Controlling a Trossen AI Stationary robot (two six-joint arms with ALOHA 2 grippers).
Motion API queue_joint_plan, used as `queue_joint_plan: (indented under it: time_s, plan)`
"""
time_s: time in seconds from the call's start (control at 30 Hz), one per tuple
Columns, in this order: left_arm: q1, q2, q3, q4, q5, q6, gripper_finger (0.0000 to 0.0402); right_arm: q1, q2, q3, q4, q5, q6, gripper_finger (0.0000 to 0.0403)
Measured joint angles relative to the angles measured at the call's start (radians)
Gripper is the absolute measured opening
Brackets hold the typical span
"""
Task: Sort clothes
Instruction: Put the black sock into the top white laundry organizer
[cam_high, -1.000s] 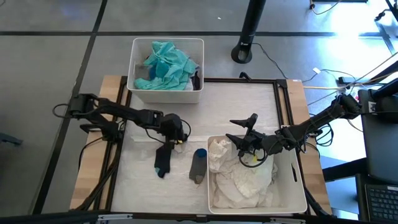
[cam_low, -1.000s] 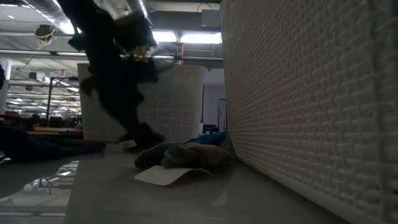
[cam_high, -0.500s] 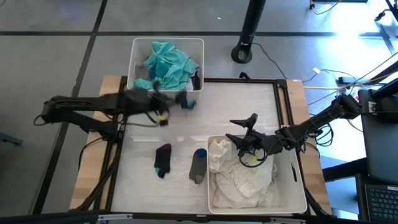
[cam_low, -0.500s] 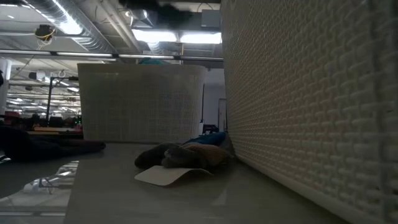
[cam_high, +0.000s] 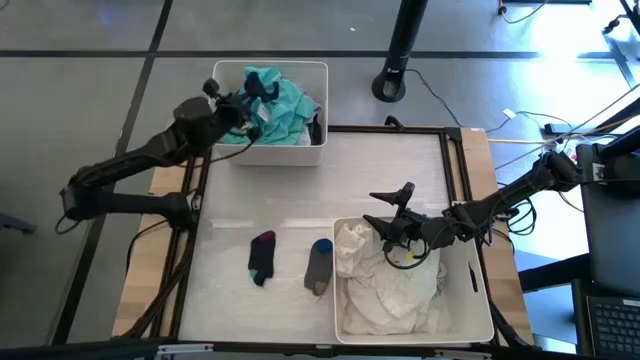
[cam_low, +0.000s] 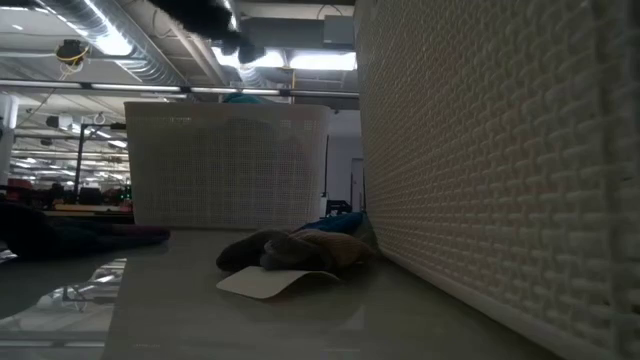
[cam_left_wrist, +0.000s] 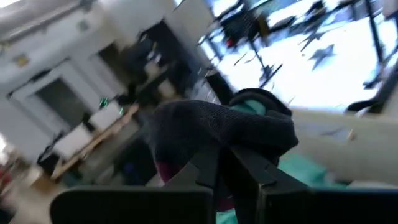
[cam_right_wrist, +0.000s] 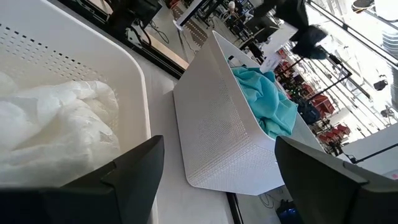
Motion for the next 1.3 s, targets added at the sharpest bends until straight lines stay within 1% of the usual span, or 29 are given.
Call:
queue_joint_plan:
  time_s: [0.1, 0.2, 0.3, 0.4, 0.43, 0.47, 0.53, 0.6, 0.67, 0.7, 0.73, 0.77, 0.83, 0.87, 1.0, 1.13, 1.3]
  plan:
    - [0.068, 0.021, -0.006, -0.036, 0.0, -0.05, 0.0033, 0.0, 0.0, 0.0, 0.0, 0.0, 0.0, 0.031]
    - [0.098, 0.029, -0.006, -0.068, -0.001, -0.091, 0.0063, 0.0, 0.0, 0.0, 0.0, 0.0, 0.0, 0.031]
    - [0.092, 0.025, 0.001, -0.08, 0.001, -0.145, 0.0104, 0.0, 0.0, 0.0, 0.0, 0.0, 0.0, 0.031]
    - [0.055, 0.009, 0.039, -0.14, 0.006, -0.236, 0.0144, 0.0, 0.0, 0.0, 0.0, 0.0, 0.0, 0.031]
    - [0.038, -0.001, 0.054, -0.163, 0.03, -0.275, 0.0155, 0.0, 0.0, 0.0, 0.0, 0.0, 0.0, 0.031]
    - [0.02, -0.011, 0.065, -0.182, 0.076, -0.316, 0.0165, 0.0, 0.0, 0.0, 0.0, 0.0, 0.0, 0.031]
    - [-0.015, -0.032, 0.076, -0.218, 0.226, -0.37, 0.0179, 0.0, 0.0, 0.0, 0.0, 0.0, 0.0, 0.031]
    - [-0.056, -0.044, 0.076, -0.26, 0.423, -0.409, 0.0186, 0.0, 0.0, 0.0, 0.0, 0.0, 0.0, 0.031]
    - [-0.102, -0.046, 0.076, -0.318, 0.614, -0.413, 0.0188, 0.0, 0.0, 0.0, 0.0, 0.0, 0.001, 0.031]
    - [-0.128, -0.044, 0.076, -0.359, 0.679, -0.415, 0.0188, 0.0, 0.0, 0.0, 0.0, 0.0, 0.002, 0.031]
    - [-0.165, -0.037, 0.075, -0.399, 0.715, -0.426, 0.0188, 0.0, 0.0, 0.0, 0.0, 0.0, 0.001, 0.031]
    - [-0.206, -0.029, 0.075, -0.436, 0.73, -0.444, 0.0186, 0.0, 0.0, 0.0, 0.0, 0.0, 0.001, 0.031]
    - [-0.298, -0.013, 0.064, -0.523, 0.724, -0.475, 0.0183, 0.0, 0.0, 0.0, 0.0, 0.001, 0.0, 0.031]
    - [-0.341, -0.002, 0.06, -0.574, 0.701, -0.494, 0.0181, 0.0, 0.0, 0.0, 0.0, 0.004, -0.003, 0.031]
    - [-0.509, 0.047, 0.023, -0.702, 0.563, -0.646, 0.0174, 0.0, 0.0, 0.0, 0.001, 0.007, -0.021, 0.031]
    - [-0.634, 0.096, -0.07, -0.722, 0.481, -0.829, 0.0172, 0.0, 0.0, 0.0, 0.001, 0.007, -0.023, 0.031]
    - [-0.72, 0.169, -0.204, -0.702, 0.363, -1.047, 0.0172, 0.0, 0.0, 0.0, 0.001, 0.004, -0.024, 0.031]
